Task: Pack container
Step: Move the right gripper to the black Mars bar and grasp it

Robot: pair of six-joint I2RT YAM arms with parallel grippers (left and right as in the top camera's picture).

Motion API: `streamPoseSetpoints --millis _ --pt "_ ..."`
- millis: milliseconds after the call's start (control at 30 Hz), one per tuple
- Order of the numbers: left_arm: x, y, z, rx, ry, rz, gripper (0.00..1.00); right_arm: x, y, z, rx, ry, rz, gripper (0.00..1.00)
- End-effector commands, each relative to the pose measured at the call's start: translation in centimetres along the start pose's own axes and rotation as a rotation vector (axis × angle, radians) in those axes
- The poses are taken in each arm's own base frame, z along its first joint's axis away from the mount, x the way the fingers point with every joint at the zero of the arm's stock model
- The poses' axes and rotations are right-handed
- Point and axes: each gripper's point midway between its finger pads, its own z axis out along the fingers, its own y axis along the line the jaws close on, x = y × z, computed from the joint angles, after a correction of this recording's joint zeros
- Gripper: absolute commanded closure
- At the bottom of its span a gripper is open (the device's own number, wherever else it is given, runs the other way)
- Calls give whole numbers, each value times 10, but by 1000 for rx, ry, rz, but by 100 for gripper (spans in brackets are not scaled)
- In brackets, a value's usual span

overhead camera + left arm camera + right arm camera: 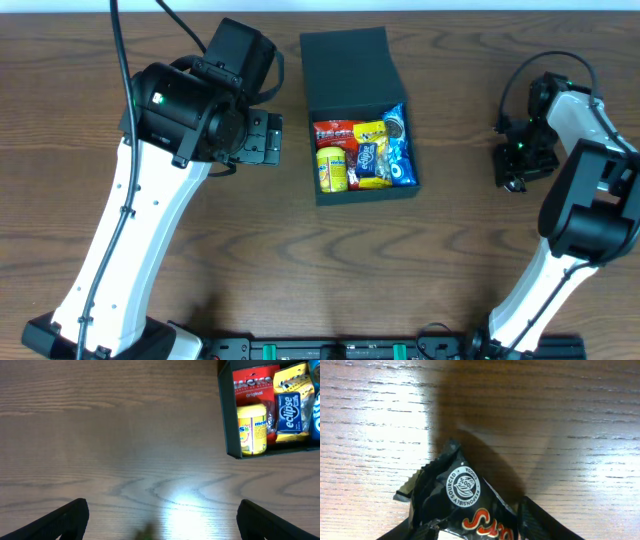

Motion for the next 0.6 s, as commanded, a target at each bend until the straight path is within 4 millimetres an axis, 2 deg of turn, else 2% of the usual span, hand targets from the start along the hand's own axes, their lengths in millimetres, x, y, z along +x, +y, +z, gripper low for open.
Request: streamPoseSetpoints --millis 0,567 --pt "-1 4 3 -21 3 6 5 4 -1 7 21 22 21 56" --pt "-1 4 3 -22 3 6 5 3 -1 5 23 15 53 81"
